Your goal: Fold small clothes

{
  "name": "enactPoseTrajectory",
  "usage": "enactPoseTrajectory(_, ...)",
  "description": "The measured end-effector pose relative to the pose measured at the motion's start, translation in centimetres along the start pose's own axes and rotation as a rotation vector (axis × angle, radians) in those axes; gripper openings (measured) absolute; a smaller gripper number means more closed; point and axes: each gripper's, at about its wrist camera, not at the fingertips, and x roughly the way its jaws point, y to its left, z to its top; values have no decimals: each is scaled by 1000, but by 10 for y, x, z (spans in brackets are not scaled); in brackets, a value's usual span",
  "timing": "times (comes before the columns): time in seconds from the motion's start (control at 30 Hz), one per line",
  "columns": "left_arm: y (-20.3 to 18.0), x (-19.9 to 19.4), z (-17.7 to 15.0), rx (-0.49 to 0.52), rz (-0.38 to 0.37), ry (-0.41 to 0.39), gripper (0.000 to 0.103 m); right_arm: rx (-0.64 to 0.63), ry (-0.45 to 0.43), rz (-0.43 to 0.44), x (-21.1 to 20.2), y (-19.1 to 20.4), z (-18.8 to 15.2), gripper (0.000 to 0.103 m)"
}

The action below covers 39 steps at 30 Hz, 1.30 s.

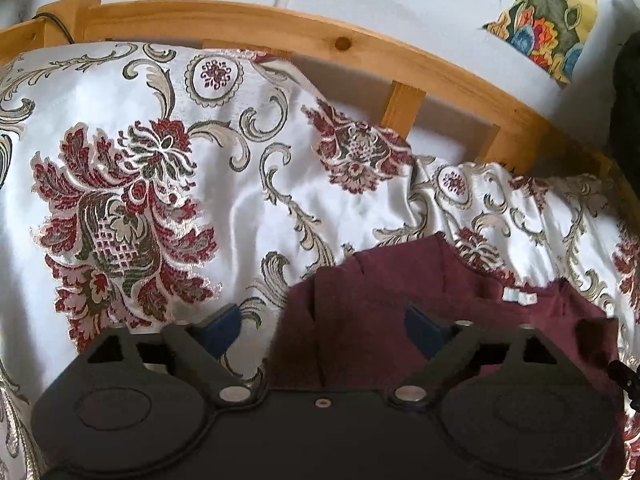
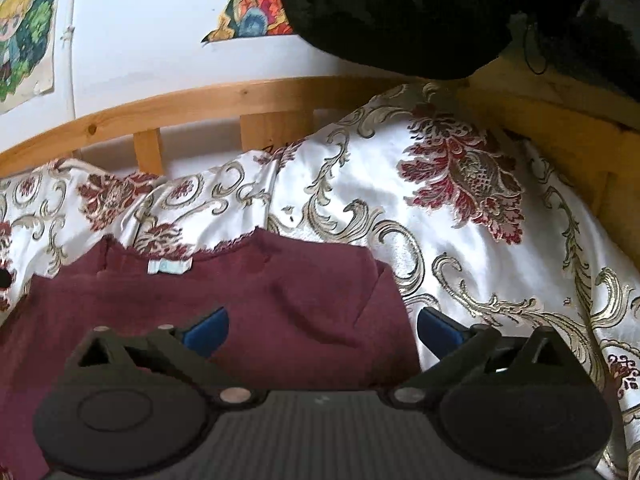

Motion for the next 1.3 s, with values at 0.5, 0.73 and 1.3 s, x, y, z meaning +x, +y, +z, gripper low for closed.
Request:
enactPoseTrajectory(0.5, -4, 23, -13, 65, 104, 137, 98, -32, 87, -354, 24, -28, -15, 103)
enactPoseTrajectory(0.73, -8, 22, -14, 91, 101, 149, 100, -4, 31, -302, 16, -30, -16, 103)
enactPoseTrajectory(1.3, -1, 29, -18, 72, 141, 199, 102, -6, 108, -309, 22, -29, -27, 103)
